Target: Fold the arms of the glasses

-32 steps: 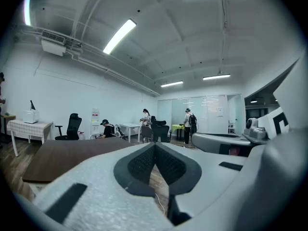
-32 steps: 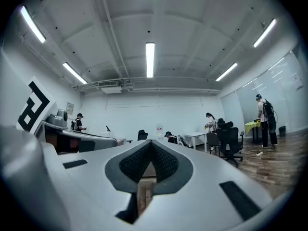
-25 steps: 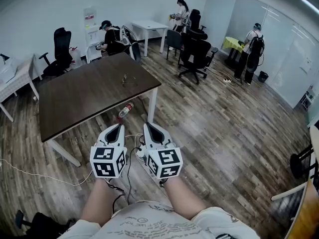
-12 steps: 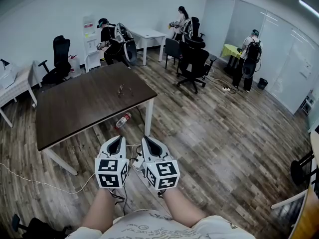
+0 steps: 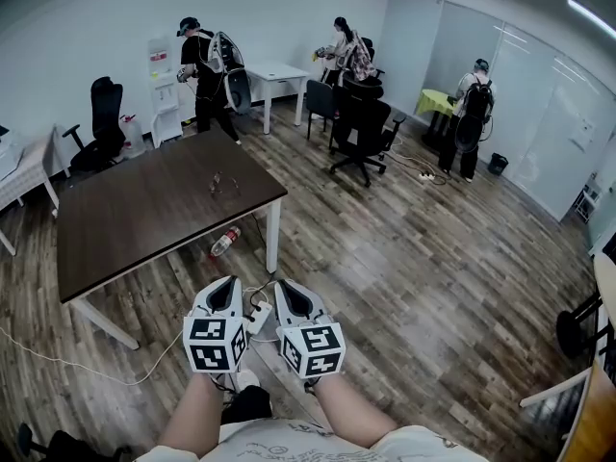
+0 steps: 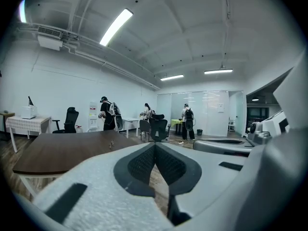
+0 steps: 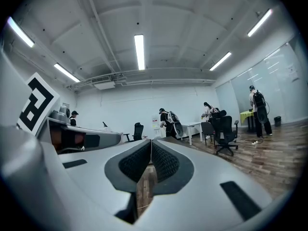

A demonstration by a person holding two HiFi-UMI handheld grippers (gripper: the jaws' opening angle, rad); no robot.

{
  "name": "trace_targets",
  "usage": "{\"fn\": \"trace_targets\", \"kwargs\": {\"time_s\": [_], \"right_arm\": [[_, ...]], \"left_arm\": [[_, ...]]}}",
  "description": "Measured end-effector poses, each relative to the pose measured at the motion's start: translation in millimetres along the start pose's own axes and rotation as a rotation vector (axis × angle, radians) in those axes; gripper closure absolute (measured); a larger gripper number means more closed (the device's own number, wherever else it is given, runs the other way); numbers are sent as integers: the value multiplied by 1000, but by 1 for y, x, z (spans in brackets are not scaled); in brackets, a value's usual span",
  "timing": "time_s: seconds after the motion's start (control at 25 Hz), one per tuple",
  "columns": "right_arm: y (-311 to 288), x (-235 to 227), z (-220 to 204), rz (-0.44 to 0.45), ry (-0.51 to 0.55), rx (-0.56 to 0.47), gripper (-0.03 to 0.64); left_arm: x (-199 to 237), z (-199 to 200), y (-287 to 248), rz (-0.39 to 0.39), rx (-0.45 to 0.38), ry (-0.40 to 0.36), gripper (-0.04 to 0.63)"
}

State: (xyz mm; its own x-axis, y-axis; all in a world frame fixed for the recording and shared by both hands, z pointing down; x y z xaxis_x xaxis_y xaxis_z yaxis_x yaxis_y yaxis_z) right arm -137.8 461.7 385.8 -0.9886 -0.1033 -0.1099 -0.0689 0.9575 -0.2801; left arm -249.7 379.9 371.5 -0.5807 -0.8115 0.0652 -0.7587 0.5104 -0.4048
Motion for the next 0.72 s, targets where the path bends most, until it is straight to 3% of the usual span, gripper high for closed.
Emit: {"fn": "trace_targets", "kwargs": {"time_s": [0.2, 0.72], "right_arm": [[-21, -15, -6, -9, -6, 7, 600], [-132, -45, 25, 1, 18, 18, 600]], "left_arm": [[4, 2, -27, -17, 0, -10, 581], [66, 43, -120, -46, -11, 9, 581]]}}
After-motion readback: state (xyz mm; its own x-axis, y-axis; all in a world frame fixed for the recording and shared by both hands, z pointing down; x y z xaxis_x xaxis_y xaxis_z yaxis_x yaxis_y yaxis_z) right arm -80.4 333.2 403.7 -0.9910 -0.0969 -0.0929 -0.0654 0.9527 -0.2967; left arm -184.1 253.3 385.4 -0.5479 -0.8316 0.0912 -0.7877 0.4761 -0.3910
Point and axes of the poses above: the fingertips, and each gripper's own axes: y backward along the fingers, x to its left, z out of its top, the point moved 6 cm from there along y, backward along the fingers, and after that the axes turned 14 degrees about x, right-handed, at the moved point
